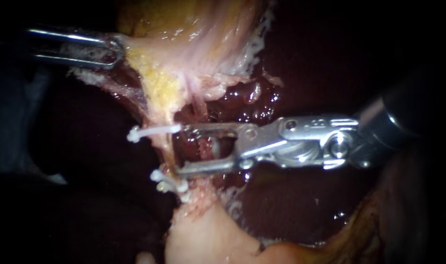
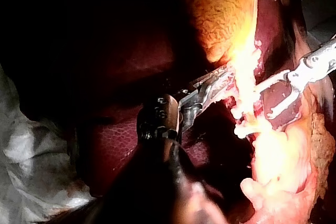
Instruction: Going back third clip left tube
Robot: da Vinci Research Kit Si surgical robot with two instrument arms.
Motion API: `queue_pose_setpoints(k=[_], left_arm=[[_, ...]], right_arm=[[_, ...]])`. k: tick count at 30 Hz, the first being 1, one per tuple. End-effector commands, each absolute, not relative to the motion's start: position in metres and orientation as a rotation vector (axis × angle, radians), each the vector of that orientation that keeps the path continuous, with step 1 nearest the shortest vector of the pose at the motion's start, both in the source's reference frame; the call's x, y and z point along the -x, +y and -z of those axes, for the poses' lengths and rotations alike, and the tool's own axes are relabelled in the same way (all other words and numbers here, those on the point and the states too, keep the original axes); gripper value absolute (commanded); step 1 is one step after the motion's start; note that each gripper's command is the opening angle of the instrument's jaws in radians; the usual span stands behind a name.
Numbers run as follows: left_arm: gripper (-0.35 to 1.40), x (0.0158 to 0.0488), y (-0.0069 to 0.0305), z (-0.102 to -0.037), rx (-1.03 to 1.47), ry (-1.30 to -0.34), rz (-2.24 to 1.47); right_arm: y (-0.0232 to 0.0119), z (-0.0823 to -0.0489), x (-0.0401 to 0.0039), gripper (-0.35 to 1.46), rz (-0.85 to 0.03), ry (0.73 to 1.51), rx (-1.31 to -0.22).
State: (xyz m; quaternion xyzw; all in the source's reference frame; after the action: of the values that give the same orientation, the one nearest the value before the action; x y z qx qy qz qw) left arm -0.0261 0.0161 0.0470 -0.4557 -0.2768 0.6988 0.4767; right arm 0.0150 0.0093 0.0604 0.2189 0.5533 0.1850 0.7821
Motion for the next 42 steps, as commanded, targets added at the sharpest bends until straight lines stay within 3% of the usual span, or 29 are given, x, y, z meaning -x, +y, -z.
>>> queue_pose_setpoints(k=[1, 10, 16, 29, 42], left_arm=[[-0.35, 0.0261, 0.0161, -0.0470, 1.115, -0.677, -1.707], [-0.35, 0.0260, 0.0161, -0.0469, 1.115, -0.677, -1.707], [-0.35, 0.0261, 0.0161, -0.0469, 1.115, -0.677, -1.707], [-0.35, 0.0266, 0.0158, -0.0474, 1.115, -0.671, -1.708], [-0.35, 0.0299, 0.0154, -0.0510, 1.107, -0.666, -1.726]], right_arm=[[0.0093, -0.0603, -0.0144, 0.50, -0.381, 1.199, -0.464], [0.0088, -0.0587, -0.0077, 0.50, -0.252, 1.228, -0.422], [0.0091, -0.0579, -0.0048, 0.50, -0.220, 1.233, -0.402], [0.0101, -0.0572, -0.0035, 0.50, -0.199, 1.235, -0.378], [0.0101, -0.0572, -0.0033, 0.50, -0.198, 1.235, -0.378]])
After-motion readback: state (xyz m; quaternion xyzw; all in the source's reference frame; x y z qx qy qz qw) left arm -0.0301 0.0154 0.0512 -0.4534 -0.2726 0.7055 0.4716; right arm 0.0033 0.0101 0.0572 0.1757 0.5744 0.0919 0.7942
